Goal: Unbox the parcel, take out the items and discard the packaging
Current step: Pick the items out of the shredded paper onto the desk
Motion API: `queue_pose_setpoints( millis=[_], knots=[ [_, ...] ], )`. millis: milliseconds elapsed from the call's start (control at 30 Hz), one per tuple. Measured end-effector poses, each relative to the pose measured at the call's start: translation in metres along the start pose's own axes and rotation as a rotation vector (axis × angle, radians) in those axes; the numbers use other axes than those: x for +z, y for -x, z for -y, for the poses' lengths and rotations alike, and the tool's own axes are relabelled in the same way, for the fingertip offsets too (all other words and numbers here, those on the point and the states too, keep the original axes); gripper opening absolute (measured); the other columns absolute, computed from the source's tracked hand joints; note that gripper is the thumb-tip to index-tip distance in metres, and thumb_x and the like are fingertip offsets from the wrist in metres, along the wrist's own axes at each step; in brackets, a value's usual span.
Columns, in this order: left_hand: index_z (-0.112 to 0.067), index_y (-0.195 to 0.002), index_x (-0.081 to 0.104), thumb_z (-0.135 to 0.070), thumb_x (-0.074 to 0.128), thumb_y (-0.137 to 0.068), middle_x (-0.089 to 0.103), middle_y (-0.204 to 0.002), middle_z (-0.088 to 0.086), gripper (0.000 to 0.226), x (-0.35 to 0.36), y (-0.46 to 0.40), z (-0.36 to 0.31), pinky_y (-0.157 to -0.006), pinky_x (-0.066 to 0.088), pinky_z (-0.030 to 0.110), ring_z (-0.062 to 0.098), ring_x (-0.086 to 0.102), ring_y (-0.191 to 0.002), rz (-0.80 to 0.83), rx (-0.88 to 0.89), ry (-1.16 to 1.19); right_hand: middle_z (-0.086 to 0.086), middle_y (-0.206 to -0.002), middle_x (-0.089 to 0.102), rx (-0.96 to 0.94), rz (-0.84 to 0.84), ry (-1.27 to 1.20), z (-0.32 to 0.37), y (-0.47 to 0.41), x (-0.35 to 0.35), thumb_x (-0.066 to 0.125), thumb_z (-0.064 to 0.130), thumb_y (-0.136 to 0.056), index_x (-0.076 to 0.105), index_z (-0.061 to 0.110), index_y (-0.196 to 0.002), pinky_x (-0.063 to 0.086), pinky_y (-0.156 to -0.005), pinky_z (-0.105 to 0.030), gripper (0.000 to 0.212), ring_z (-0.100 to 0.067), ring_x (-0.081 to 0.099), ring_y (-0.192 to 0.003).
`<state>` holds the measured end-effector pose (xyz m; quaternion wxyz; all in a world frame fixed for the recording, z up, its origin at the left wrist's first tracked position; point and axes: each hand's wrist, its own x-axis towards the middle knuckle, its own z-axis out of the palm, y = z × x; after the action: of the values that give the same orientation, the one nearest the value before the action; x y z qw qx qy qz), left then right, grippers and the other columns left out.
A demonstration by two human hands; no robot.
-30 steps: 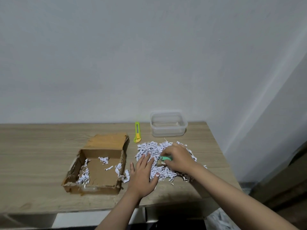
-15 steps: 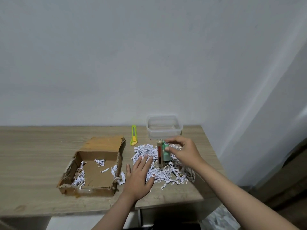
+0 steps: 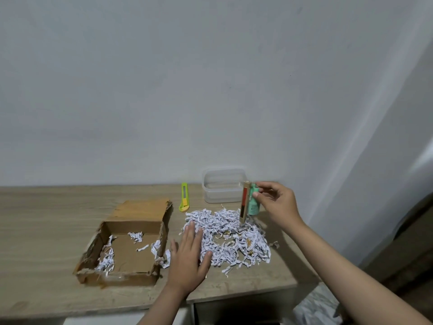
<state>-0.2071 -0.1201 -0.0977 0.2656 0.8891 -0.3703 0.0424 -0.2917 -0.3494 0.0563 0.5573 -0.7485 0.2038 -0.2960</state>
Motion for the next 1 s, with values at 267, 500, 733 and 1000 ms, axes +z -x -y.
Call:
queue_pose_setpoints(
  millis=[267, 500, 733, 1000],
  knots=[
    [-0.027, -0.145, 0.03, -0.063, 0.026, -0.089, 0.012, -0.155, -0.012, 0.067, 0.004, -0.004, 0.0, -0.114, -0.001, 0.047, 0.004, 0.004, -0.144, -0.025, -0.006, 0.055, -0.011, -0.102, 0.068, -0.027, -0.037, 0.119, -0.02, -0.018, -0.023, 0.07, 0.002, -0.079, 0.07, 0.01, -0.105, 0.058, -0.081, -0.027, 0.026, -0.018, 0.066, -0.088],
    [-0.028, -0.141, 0.034, -0.057, 0.036, -0.088, 0.011, -0.158, -0.006, 0.061, 0.005, -0.005, 0.0, -0.11, -0.001, 0.053, 0.008, -0.001, -0.144, -0.034, -0.033, -0.03, -0.006, -0.107, 0.07, 0.07, 0.023, 0.545, -0.065, -0.034, -0.03, 0.068, 0.013, -0.083, 0.07, 0.012, -0.108, 0.049, -0.084, -0.03, 0.025, -0.016, 0.062, -0.088],
    [-0.031, -0.144, 0.029, -0.061, 0.034, -0.087, 0.004, -0.159, -0.007, 0.065, 0.007, -0.006, 0.002, -0.111, 0.001, 0.052, 0.011, -0.001, -0.145, 0.003, -0.099, -0.036, -0.013, -0.108, 0.071, 0.158, 0.076, 0.72, -0.097, -0.058, -0.031, 0.062, 0.016, -0.086, 0.07, 0.008, -0.106, 0.052, -0.086, -0.038, 0.023, -0.03, 0.064, -0.098],
    [-0.036, -0.148, 0.013, -0.068, 0.026, -0.085, -0.007, -0.158, -0.013, 0.071, 0.009, -0.011, 0.005, -0.112, 0.012, 0.052, 0.009, -0.012, -0.144, 0.098, -0.129, -0.012, -0.015, -0.12, 0.066, 0.235, 0.005, 0.565, -0.121, -0.087, -0.024, 0.062, 0.012, -0.086, 0.065, 0.003, -0.115, 0.043, -0.096, -0.031, 0.031, -0.029, 0.059, -0.112]
  ],
)
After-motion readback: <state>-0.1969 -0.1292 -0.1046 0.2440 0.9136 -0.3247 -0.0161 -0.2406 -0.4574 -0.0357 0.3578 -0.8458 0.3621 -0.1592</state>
